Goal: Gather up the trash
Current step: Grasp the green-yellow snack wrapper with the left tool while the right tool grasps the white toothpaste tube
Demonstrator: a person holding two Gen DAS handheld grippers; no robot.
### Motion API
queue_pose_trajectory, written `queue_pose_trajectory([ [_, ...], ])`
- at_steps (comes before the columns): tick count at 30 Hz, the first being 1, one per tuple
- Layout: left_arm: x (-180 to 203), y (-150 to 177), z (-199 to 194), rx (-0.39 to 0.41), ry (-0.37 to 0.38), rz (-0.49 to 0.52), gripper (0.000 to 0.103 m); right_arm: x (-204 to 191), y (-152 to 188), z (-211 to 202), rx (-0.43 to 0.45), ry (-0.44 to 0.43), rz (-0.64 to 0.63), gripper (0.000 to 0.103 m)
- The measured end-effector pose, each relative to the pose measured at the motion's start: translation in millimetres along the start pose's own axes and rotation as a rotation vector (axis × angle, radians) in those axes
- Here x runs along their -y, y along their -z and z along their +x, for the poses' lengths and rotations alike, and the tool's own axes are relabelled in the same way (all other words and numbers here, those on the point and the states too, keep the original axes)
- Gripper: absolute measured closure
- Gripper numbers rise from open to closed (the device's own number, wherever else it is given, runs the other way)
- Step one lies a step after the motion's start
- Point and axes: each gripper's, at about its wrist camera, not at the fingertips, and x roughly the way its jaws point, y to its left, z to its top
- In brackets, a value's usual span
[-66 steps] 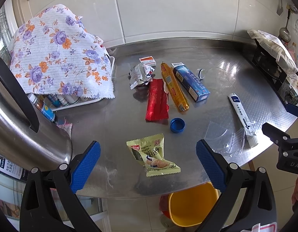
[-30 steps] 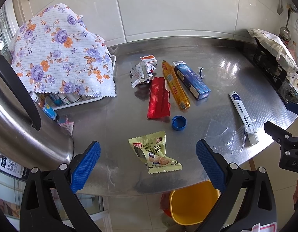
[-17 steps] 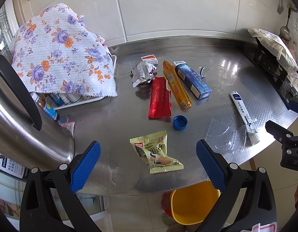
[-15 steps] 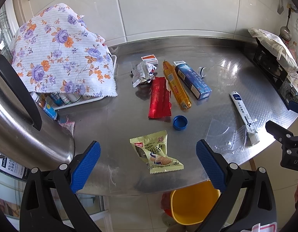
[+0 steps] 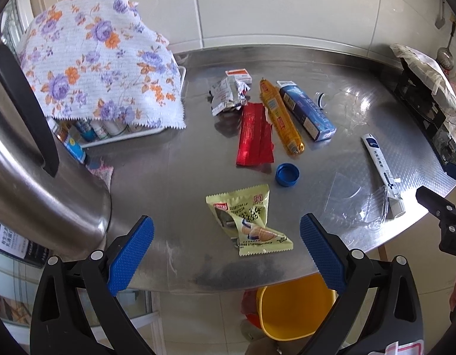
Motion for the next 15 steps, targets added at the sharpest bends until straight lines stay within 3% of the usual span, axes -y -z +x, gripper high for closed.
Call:
queue_pose_trajectory([
  [12, -2, 16, 46, -0.111, 0.04, -0.052, 0.005, 16, 12, 22, -0.041, -0.006, 0.046, 0.003],
  [15, 0, 16, 59, -0.128, 0.043, -0.057, 0.011, 22, 12, 26, -0.044, -0.002, 0.06, 0.003],
])
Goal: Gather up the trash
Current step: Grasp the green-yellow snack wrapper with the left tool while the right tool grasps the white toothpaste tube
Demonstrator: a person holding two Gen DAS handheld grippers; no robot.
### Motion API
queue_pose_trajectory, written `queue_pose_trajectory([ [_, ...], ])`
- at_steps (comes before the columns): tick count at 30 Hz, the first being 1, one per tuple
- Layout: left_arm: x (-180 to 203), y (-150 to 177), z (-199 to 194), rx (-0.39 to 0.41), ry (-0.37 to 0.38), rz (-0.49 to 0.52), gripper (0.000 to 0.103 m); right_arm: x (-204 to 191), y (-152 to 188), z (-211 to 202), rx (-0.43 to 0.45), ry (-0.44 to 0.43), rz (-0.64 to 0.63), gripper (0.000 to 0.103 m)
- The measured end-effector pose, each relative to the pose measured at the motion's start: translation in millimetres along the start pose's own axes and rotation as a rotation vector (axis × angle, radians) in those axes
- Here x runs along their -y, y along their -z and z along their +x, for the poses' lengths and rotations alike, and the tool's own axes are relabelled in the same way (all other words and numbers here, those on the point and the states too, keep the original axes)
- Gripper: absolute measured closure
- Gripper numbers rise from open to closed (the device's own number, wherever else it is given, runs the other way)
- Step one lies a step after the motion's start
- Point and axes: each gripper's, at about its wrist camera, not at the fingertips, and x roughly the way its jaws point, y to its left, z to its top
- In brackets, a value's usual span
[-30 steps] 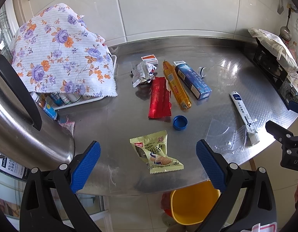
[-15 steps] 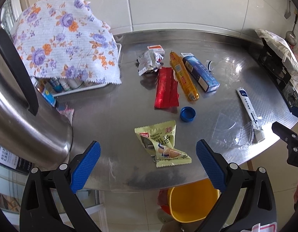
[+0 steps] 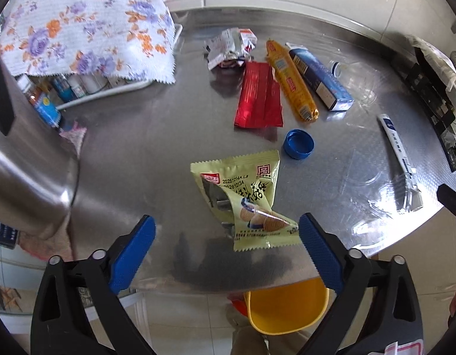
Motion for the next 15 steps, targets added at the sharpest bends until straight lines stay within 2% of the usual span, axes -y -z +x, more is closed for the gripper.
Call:
queue_pose_trajectory([
  [4, 5, -3, 17, -0.024, -0.018, 0.019, 0.014, 9, -2, 9, -0.013, 0.003, 0.02, 0.003],
  [10, 7, -2, 36, -0.045, -0.024, 0.017, 0.012, 14, -6, 24, -0.028, 0.021, 0.032, 0.003],
  [15, 3, 1, 34, -0.02, -0.016, 0.007, 0.012, 19, -15, 39, -0.027, 0.026, 0.062, 0.003],
])
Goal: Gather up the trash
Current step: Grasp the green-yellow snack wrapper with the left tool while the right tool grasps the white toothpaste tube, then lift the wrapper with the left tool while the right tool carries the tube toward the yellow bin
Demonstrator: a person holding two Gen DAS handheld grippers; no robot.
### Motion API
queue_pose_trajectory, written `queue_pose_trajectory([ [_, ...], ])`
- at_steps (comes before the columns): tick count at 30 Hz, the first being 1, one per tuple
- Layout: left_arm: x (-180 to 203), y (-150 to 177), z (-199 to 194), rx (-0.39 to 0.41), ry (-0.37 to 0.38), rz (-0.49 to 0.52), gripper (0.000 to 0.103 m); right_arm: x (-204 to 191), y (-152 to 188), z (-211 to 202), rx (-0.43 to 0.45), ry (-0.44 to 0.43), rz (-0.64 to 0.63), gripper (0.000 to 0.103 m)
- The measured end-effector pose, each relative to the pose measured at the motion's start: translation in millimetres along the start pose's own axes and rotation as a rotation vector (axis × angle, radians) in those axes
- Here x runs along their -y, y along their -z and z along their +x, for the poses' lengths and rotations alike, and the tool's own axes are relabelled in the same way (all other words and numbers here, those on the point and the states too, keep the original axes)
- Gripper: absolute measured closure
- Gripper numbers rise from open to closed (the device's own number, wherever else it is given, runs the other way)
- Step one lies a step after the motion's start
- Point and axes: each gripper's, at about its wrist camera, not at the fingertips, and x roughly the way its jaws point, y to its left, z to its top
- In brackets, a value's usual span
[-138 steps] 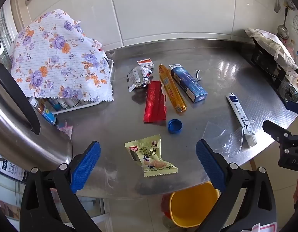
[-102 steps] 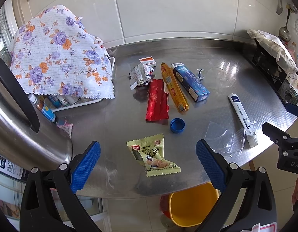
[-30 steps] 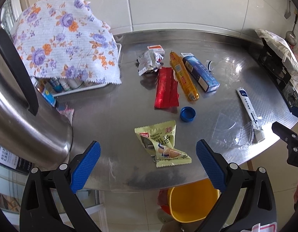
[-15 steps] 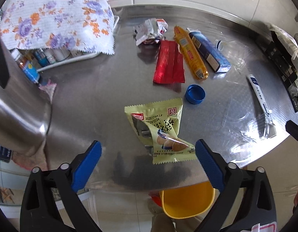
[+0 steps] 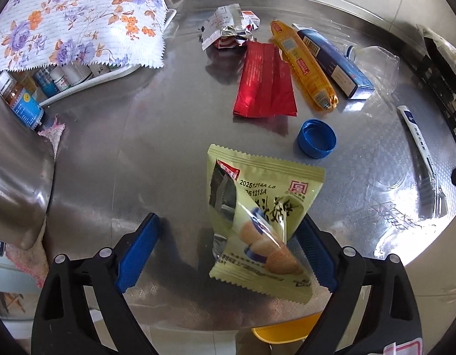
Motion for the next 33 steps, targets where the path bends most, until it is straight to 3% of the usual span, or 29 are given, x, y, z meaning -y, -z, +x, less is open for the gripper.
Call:
queue_pose_trajectory([
  [2, 1, 2, -1, 0.009, 0.001, 0.001, 0.013, -1, -5, 9, -0.006, 0.007, 0.0, 0.003],
  [12, 0, 1, -2, 0.02, -0.005, -0.002, 0.017, -7, -11, 52, -0.081, 0.026, 0.003, 0.035],
  [13, 0, 1, -3, 0.021, -0.003, -0.003, 0.021, -5, -11, 52, -0.077, 0.025, 0.009, 0.036],
  [17, 1, 1, -5, 0.026, -0.001, 0.004, 0.032, -6, -10, 52, -0.073, -0.012, -0.003, 0.059],
  [21, 2, -2, -6, 0.029, -0.004, 0.006, 0.052, -5, -9, 50, -0.064, -0.026, -0.003, 0.062],
  [22, 1, -3, -7, 0.031, -0.005, 0.004, 0.063, -2, -9, 50, -0.06, -0.035, 0.006, 0.063],
  [26, -1, -4, -10, 0.038, 0.004, -0.022, 0.072, 4, -13, 44, -0.038, -0.069, 0.026, 0.074],
  [30, -1, -6, -11, 0.031, -0.009, -0.033, 0.073, 9, -18, 41, -0.029, -0.103, 0.033, 0.082],
  [33, -3, -5, -15, 0.043, -0.02, -0.048, 0.073, 17, -22, 34, -0.01, -0.13, 0.05, 0.093],
])
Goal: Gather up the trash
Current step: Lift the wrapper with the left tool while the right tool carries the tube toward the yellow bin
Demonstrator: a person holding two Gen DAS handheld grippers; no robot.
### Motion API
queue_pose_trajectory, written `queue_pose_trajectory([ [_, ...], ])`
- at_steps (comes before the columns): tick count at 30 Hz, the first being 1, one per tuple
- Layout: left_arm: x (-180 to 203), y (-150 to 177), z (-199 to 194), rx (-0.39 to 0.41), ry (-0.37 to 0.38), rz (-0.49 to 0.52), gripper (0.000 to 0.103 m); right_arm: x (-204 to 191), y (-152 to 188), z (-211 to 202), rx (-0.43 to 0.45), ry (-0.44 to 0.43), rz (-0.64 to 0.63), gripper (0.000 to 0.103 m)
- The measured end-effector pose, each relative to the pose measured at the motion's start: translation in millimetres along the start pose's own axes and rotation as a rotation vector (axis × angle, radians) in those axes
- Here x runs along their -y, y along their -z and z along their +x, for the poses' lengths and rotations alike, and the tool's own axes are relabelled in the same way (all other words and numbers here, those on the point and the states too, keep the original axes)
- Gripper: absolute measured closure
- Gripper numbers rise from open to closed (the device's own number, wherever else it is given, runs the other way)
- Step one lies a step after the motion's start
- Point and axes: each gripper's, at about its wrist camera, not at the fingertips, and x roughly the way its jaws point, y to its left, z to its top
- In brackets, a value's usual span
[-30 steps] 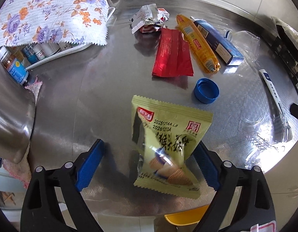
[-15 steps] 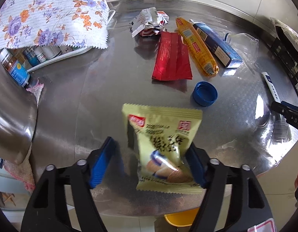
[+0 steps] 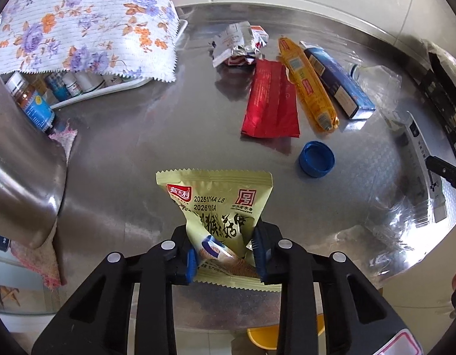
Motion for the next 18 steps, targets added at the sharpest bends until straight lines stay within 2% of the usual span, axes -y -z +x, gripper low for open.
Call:
queue_pose_trajectory([
  [2, 0, -1, -3, 0.003, -0.008, -0.001, 0.073, 7, -6, -1, -0.006, -0.037, 0.028, 0.101],
  [9, 3, -1, -14, 0.015, -0.027, -0.02, 0.073, 12, -8, 4, -0.023, -0.064, 0.032, 0.101],
  [18, 14, 2, -29, 0.036, -0.054, -0.034, 0.073, 10, -14, -21, 0.03, -0.118, 0.0, 0.101],
])
